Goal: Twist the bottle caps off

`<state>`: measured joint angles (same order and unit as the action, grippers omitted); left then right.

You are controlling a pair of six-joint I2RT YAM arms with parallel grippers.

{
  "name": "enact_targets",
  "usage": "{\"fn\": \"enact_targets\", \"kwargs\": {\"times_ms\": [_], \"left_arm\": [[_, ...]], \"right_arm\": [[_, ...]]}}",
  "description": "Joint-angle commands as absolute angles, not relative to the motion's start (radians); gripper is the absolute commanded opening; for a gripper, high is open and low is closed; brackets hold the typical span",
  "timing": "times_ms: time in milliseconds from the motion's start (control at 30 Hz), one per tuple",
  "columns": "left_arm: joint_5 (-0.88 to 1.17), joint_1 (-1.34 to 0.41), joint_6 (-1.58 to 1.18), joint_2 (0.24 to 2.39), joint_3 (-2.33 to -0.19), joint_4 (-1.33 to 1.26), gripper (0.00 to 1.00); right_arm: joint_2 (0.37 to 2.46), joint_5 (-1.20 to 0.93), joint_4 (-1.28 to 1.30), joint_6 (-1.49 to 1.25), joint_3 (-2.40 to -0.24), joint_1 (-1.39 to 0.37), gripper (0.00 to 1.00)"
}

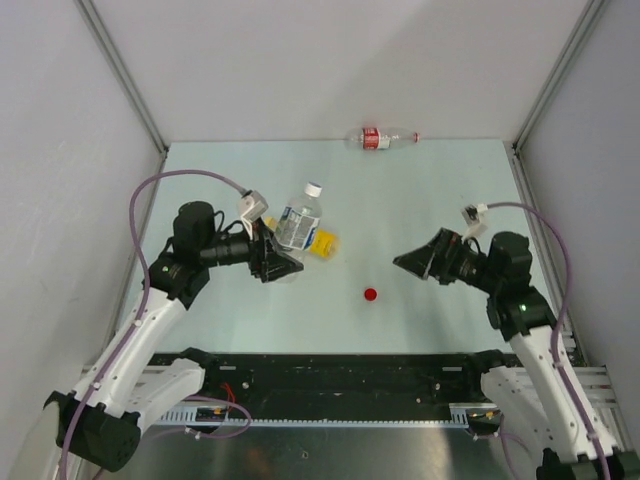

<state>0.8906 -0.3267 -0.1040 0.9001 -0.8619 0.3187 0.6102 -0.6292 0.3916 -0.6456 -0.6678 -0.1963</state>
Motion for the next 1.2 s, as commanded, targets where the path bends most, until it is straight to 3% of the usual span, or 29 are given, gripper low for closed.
{"fn": "enact_targets", "kwargs": {"times_ms": [0,200,400,700,1067,1167], "left_arm": [[0.96,-0.401,-0.076,0.895,-0.856,0.273,0.55],[0.969,-0.442,-0.066,0.927,-0.852,0.27,0.55],[0.987,-0.445,-0.068,0.973,-0.87,0.27,0.54],[1.013,-0.483,-0.058,0.974,-0.853,0.271,0.54],[1.036,-0.51,-0.049,0.978,-0.855,0.269,0.55],[1.03,-0.516,-0.052,0.983,-0.854,0.269,0.56]], "right_arm": [[0.735,-0.784,-0.092,-0.789,-0.668,-0.238,0.99],[0.929,-0.823,-0.521,-0.894,-0.699,-0.396,0.99],[1.034,-0.67,-0.482,-0.785,-0.807,-0.571,0.99],[1.103,-0.528,-0.503,-0.791,-0.861,-0.615,0.96],[1.116,-0.495,-0.534,-0.807,-0.873,-0.642,0.78],[1.105,-0.48,-0.526,-0.805,-0.88,-0.655,0.69]]}}
